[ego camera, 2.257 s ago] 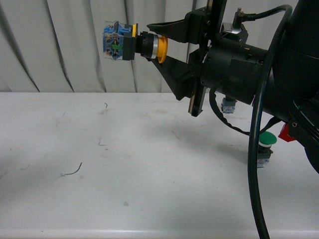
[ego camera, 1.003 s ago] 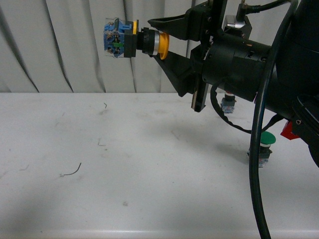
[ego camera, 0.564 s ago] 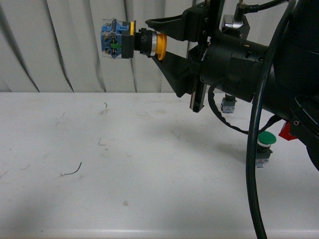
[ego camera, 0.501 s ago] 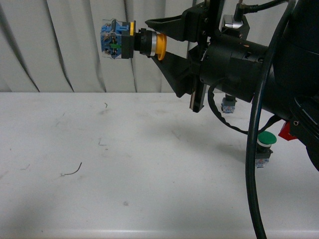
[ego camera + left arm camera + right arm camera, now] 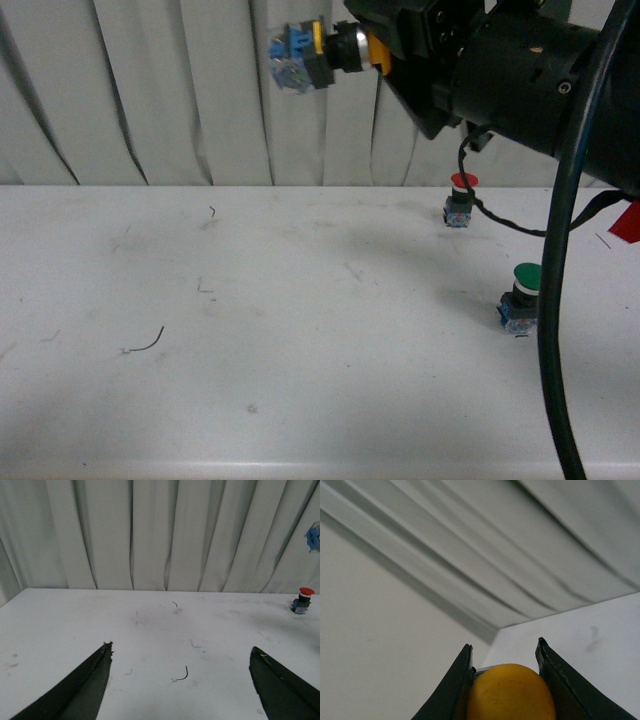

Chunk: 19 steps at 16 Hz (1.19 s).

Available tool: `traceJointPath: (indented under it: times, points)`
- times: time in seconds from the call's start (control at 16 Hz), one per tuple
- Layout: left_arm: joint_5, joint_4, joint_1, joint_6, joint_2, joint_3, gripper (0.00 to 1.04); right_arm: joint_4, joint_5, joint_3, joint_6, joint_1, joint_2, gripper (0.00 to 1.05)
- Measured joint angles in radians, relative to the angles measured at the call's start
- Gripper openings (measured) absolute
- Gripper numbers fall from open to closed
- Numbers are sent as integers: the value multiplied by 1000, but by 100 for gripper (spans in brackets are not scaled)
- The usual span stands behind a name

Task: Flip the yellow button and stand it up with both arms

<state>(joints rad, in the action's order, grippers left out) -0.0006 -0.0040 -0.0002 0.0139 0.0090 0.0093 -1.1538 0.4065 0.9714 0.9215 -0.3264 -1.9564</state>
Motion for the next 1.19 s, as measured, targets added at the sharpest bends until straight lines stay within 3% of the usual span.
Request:
traceJointPath:
  times: [0.13,0.25,0.5,0.69,1.0,1.19]
  points:
    - [0,0,0,-1,0,0,100,176,-97,23,-206,24,14,36]
    - [0,0,0,0,0,0,98,396,-256,27,-494,72,12,36]
    - [0,0,0,0,0,0,98,455,-422,40,-806,137,7,36]
    - [0,0,0,0,0,0,98,496,-433,60,-897,172,-2,36]
    - [0,0,0,0,0,0,98,646,-372,171,-873,304,-78,36]
    - [0,0,0,0,0,0,98,752,-339,269,-870,329,-137,36]
